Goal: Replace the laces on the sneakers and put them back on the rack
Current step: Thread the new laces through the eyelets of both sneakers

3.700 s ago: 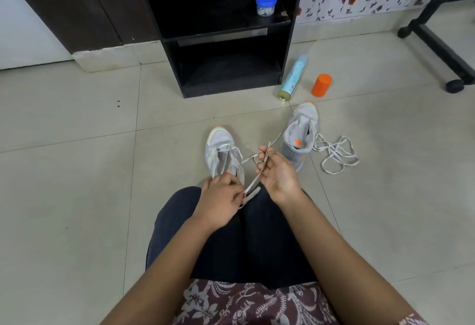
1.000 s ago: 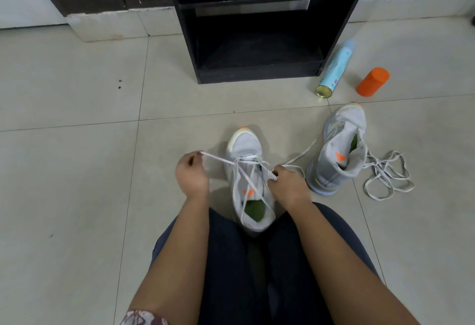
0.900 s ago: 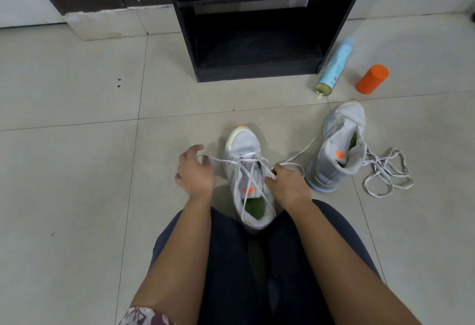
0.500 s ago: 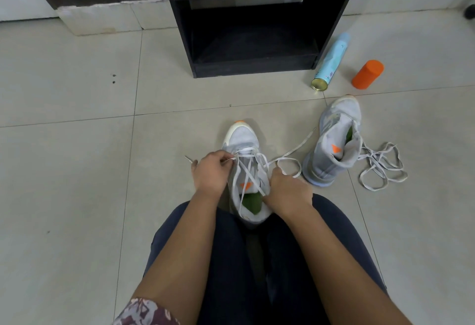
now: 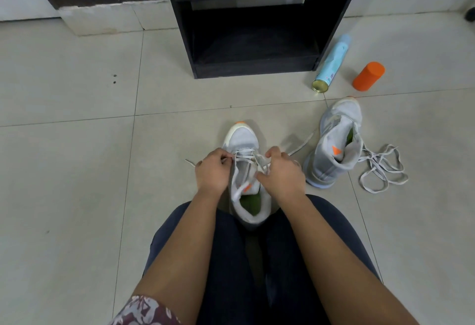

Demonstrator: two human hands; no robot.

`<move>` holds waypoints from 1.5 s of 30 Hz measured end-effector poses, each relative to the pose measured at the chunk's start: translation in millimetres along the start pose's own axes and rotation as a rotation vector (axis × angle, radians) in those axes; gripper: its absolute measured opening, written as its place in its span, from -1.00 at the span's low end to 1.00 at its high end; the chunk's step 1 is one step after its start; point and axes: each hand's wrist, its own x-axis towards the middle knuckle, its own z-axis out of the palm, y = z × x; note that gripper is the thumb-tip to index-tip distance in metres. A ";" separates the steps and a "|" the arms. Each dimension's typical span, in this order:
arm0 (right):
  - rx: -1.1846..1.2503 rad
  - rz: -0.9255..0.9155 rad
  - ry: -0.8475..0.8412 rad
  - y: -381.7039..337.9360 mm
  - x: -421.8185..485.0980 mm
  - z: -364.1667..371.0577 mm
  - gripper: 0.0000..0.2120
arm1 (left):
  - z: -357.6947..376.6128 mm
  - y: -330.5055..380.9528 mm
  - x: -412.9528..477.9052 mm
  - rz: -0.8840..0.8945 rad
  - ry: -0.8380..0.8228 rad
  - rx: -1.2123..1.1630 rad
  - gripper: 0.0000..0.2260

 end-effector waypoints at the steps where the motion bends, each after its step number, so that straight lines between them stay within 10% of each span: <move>1: -0.007 0.012 -0.032 2.4 3.5 3.8 -0.72 | -1.6 1.0 1.8 -0.048 0.010 -0.131 -0.87; 5: 0.012 0.036 -0.025 8.5 8.6 12.9 -0.79 | -24.7 -3.5 10.2 -0.372 0.448 -0.815 -0.88; 7: 0.034 0.035 -0.012 9.7 9.3 14.6 -0.80 | -35.4 -7.3 9.3 -0.444 0.619 -0.585 -0.88; 13: 0.068 0.007 0.013 9.2 9.7 17.9 -0.83 | -4.6 1.6 -4.4 0.165 0.078 0.252 -0.82; 21: 0.079 0.013 0.017 11.9 12.1 19.2 -0.84 | -29.3 -11.7 9.5 -0.256 0.561 -0.086 -0.83; 27: 0.092 -0.008 0.035 10.7 11.5 21.6 -0.86 | -3.0 5.1 -0.8 0.194 0.120 0.421 -0.83; 34: 0.099 0.020 0.026 14.3 13.4 22.2 -0.88 | -27.7 -13.3 10.9 -0.196 0.464 0.151 -0.80; 40: 0.097 0.000 0.047 12.0 13.0 24.3 -0.89 | -10.9 1.0 3.7 0.239 0.129 0.398 -0.77; 45: 0.116 0.013 0.037 14.6 15.3 24.7 -0.88 | -10.5 -3.9 10.4 0.136 0.156 0.515 -0.81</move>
